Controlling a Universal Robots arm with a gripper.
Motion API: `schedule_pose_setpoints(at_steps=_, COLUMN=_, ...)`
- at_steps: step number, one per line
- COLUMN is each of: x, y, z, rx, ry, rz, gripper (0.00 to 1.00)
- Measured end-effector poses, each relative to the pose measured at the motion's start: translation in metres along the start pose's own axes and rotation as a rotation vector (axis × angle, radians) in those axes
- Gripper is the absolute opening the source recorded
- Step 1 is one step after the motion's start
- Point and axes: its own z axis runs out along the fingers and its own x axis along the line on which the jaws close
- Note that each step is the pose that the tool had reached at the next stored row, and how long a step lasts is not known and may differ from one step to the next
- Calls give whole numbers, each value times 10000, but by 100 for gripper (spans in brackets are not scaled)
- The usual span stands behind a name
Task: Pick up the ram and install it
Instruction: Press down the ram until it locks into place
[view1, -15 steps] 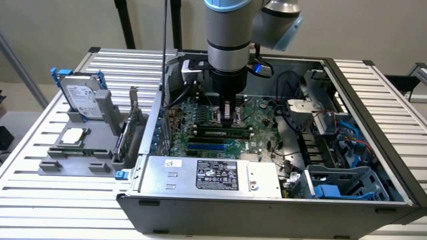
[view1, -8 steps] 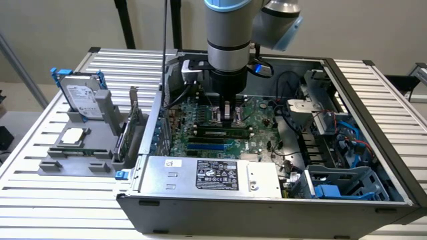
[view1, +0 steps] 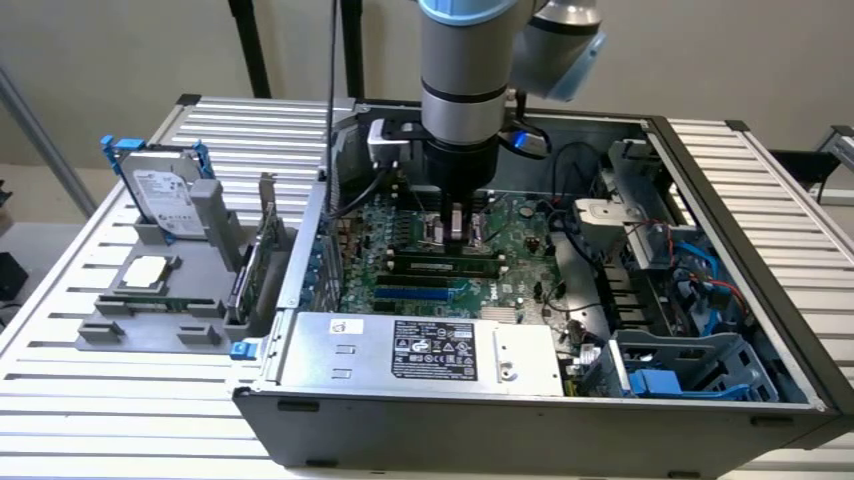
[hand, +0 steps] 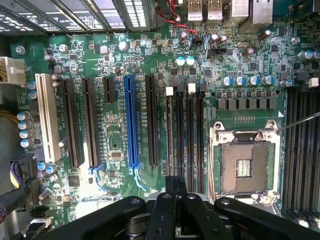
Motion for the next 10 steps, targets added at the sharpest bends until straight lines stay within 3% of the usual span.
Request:
schedule_pose_setpoints(at_steps=2, x=-1, y=-22, z=7, rx=-233, ry=15, rz=-5, gripper=11)
schedule_pose_setpoints(at_steps=3, x=-2, y=-34, z=14, rx=-316, ry=19, rz=-9, gripper=11)
schedule_pose_setpoints(at_steps=5, x=-3, y=-48, z=38, rx=-379, ry=25, rz=-19, gripper=11)
schedule_pose_setpoints(at_steps=10, x=-2, y=-49, z=121, rx=-446, ry=29, rz=-31, gripper=11)
